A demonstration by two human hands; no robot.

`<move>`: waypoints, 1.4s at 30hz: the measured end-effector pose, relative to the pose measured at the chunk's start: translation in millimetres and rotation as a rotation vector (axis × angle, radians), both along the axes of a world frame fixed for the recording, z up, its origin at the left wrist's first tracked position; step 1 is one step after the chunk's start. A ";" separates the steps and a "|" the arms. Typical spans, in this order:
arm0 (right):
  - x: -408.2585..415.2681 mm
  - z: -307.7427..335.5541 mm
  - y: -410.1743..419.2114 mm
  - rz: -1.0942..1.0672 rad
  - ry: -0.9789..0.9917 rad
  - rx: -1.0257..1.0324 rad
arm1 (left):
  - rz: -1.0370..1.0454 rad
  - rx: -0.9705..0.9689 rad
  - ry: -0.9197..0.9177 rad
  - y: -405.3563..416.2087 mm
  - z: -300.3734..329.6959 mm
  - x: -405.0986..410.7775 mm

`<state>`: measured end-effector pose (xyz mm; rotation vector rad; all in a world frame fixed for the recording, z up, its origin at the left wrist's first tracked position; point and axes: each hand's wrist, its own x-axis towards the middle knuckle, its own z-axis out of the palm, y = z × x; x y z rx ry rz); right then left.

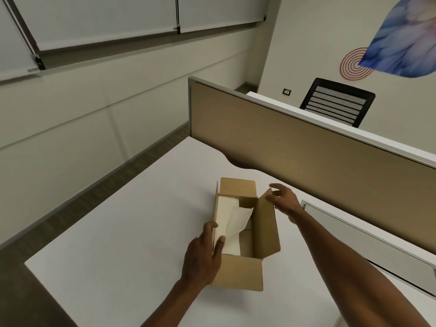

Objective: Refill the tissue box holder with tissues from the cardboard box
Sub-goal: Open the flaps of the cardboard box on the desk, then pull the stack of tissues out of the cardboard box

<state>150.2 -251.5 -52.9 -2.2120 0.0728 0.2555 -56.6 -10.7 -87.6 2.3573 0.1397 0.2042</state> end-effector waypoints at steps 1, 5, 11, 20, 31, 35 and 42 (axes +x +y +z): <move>-1.4 -1.3 -4.9 -0.030 -0.004 -0.015 | 0.038 -0.024 -0.002 3.0 0.0 0.5; -11.2 -5.0 -15.5 -0.096 -0.035 -0.135 | 0.138 -0.088 -0.004 10.1 1.7 0.3; -37.8 -13.1 -18.2 -0.044 -0.242 -0.444 | 0.194 -0.078 0.054 16.4 -10.9 3.1; -75.2 -37.4 -10.1 0.277 -0.407 -0.818 | 0.210 -0.052 0.125 30.3 -38.0 7.6; -131.7 -61.8 26.9 0.149 -0.342 -0.634 | -0.039 -0.009 0.174 18.8 -29.5 34.0; -160.3 -67.2 41.8 0.247 -0.460 -0.552 | -0.034 -0.027 0.246 10.2 -31.3 40.3; -150.4 -58.3 70.8 0.023 -0.085 -0.253 | -0.025 -0.031 0.253 10.2 -36.3 39.2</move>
